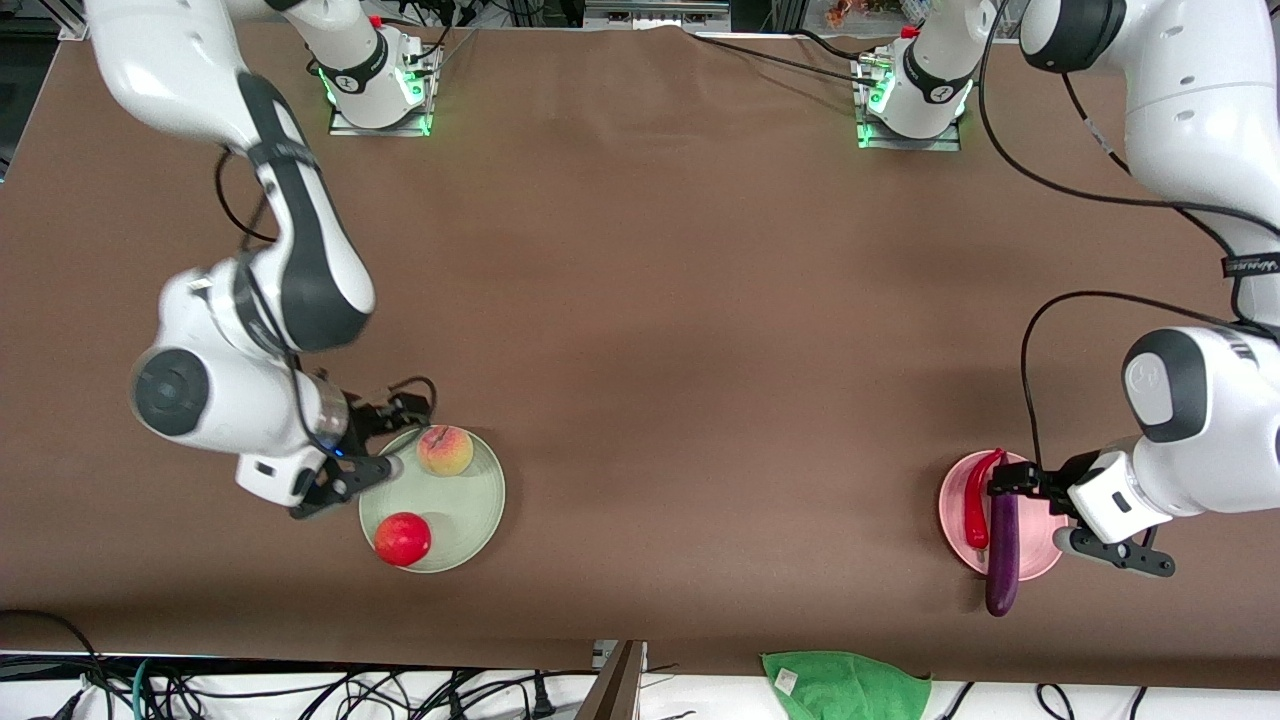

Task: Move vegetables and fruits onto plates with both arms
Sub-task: 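Open both grippers and lift them away from the plates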

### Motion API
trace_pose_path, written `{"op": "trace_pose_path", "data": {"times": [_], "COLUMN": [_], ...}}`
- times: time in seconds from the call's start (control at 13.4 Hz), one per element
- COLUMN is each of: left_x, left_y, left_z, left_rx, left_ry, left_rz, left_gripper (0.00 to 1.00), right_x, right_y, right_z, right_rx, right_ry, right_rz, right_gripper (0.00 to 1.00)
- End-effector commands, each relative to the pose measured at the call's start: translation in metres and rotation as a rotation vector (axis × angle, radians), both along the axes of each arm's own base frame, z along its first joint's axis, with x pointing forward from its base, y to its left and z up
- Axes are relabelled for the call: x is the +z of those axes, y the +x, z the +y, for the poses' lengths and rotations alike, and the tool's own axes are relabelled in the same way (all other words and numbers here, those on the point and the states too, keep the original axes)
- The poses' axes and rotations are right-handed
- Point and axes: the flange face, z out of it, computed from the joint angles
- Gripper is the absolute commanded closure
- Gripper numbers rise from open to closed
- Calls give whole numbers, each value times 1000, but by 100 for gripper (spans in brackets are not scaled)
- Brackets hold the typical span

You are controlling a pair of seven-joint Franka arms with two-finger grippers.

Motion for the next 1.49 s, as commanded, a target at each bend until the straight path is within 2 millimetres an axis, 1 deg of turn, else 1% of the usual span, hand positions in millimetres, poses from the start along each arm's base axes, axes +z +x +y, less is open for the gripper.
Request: {"op": "trace_pose_path", "data": {"times": [0.0,0.15,0.22,0.3,0.37,0.52,0.6,0.67,0.74,0.89,0.97,1.12,1.19,1.34,1.41], "left_x": [51,88,105,120,137,175,190,211,226,244,247,245,245,250,246], "left_y": [-23,-47,-59,-69,-83,-101,-108,-121,-131,-157,-168,-192,-194,-199,-202], "left_z": [0,-4,-9,-21,-33,-36,-35,-29,-29,-32,-34,-36,-36,-34,-31], "left_rx": [20,66,84,95,116,131,131,147,149,150,148,239,291,310,307], "left_ry": [-2,15,46,79,114,169,172,172,173,173,173,177,178,181,186], "left_rz": [22,30,48,66,86,46,36,34,25,27,33,79,86,100,133], "left_gripper": [0,0,0,0,0,0,0,0,0,0,0,0,0,0,0], "right_x": [62,104,125,145,162,173,180,180,181,184,184,189,189,189,189], "right_y": [-58,-100,-116,-129,-141,-147,-148,-148,-147,-145,-141,-140,-141,-141,-141], "right_z": [-33,-56,-66,-72,-90,-114,-126,-128,-130,-128,-127,-126,-125,-123,-122], "right_rx": [-40,-63,-90,-132,-164,-176,-195,-194,-191,-201,-195,-194,-191,-192,-194], "right_ry": [-38,-47,-51,-62,-88,-137,-152,-156,-153,-147,-144,-140,-140,-139,-140], "right_rz": [21,7,10,32,50,68,83,95,92,81,78,66,68,68,68], "right_gripper": [1,1,1,1,1,1,1,1,1,1,1,1,1,1,1]}}
